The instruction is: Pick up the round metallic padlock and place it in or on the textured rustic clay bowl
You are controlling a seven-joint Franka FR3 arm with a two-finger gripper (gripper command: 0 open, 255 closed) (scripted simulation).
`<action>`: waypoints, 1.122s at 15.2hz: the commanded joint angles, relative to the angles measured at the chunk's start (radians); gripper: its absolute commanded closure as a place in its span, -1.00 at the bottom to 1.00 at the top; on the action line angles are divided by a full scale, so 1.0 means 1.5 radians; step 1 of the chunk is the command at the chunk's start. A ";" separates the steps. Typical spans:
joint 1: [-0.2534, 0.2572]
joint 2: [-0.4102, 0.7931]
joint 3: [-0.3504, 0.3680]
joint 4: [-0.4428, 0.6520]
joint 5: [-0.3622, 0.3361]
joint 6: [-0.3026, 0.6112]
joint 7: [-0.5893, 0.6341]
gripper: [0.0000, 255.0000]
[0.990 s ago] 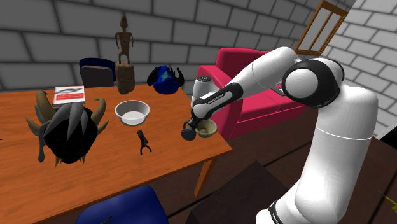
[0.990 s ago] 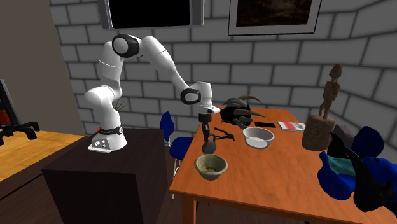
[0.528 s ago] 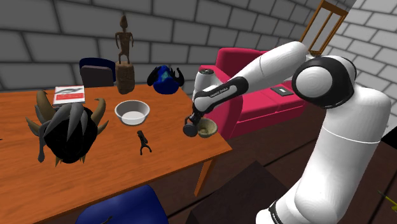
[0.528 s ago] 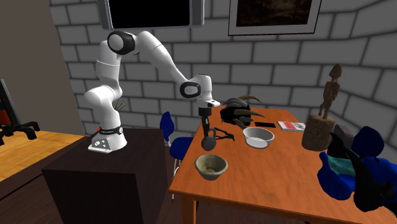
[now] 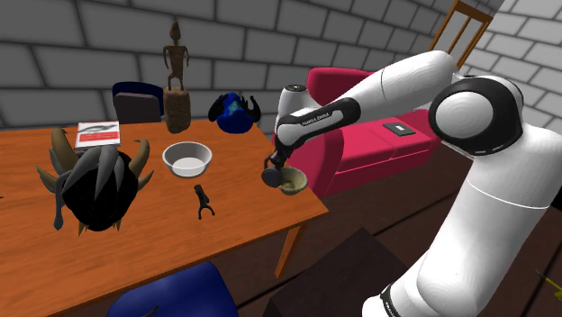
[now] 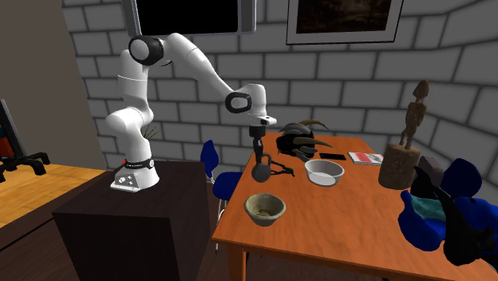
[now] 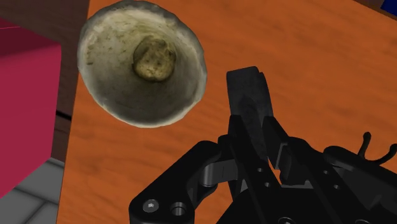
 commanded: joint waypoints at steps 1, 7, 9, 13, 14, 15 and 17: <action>0.000 -0.011 0.001 0.003 0.003 -0.015 -0.002 1.00; 0.000 -0.042 0.003 0.021 0.010 -0.062 -0.012 1.00; 0.000 -0.051 0.004 0.028 0.013 -0.078 -0.015 1.00; -0.027 -0.058 -0.013 0.037 0.021 -0.088 -0.065 1.00; -0.036 -0.059 -0.019 0.041 0.024 -0.091 -0.082 1.00; -0.045 -0.059 -0.025 0.046 0.027 -0.095 -0.099 1.00; -0.062 -0.058 -0.036 0.059 0.032 -0.102 -0.132 1.00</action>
